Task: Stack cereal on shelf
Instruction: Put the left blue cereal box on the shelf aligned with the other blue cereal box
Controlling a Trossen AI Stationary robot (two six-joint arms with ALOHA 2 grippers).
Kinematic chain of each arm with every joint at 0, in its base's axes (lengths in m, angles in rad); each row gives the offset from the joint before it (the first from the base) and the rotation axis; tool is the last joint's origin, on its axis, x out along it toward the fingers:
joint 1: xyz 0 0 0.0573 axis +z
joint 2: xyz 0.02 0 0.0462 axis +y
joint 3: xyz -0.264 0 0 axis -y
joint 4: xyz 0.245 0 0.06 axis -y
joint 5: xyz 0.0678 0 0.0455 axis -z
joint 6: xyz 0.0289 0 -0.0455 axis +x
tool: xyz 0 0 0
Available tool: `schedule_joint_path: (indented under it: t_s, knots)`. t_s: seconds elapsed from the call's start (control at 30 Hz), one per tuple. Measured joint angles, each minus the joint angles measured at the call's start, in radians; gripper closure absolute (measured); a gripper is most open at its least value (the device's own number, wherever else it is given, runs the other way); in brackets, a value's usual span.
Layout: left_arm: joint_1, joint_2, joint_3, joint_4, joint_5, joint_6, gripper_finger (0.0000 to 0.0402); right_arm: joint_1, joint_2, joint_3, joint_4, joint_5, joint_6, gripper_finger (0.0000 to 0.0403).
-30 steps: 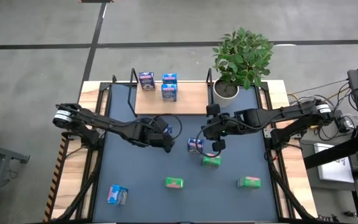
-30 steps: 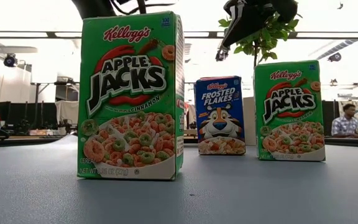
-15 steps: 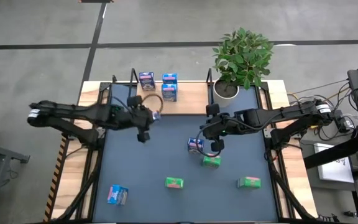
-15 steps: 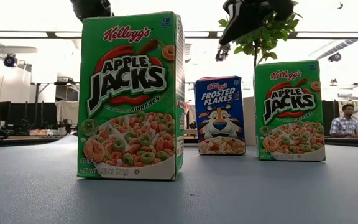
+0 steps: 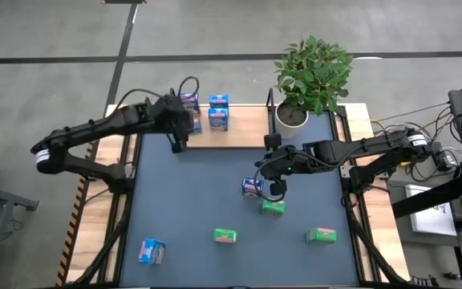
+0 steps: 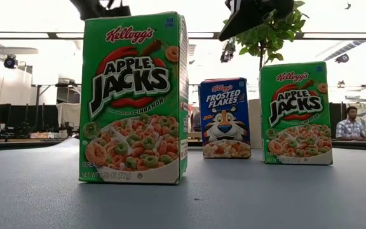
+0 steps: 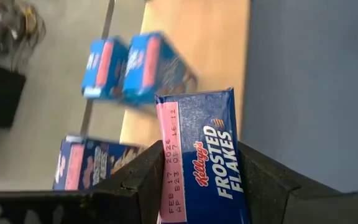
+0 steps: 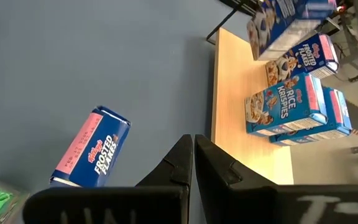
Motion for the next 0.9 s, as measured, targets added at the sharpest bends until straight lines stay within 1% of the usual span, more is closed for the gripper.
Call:
schedule_joint_path:
  t_s: [0.13, 0.27, 0.37, 0.6, 0.9]
  knots:
    - [0.081, 0.045, 0.000, 0.007, 0.007, 0.021, 0.0242, 0.000, 0.000, -0.001, 0.002, 0.000, -0.001, 0.0394]
    - [0.142, 0.085, -0.001, 0.035, 0.100, 0.052, 0.0242, 0.000, 0.000, -0.011, 0.019, 0.000, -0.002, 0.0394]
    - [0.176, 0.112, -0.001, 0.049, 0.125, 0.072, 0.0242, 0.000, 0.000, -0.019, 0.024, 0.000, -0.002, 0.0394]
    - [0.213, 0.156, -0.002, 0.067, 0.131, 0.098, 0.0242, 0.000, 0.000, -0.036, 0.027, 0.000, 0.006, 0.0394]
    - [0.236, 0.177, -0.002, 0.089, 0.137, 0.105, 0.0242, 0.000, 0.000, -0.042, 0.052, 0.001, 0.006, 0.0394]
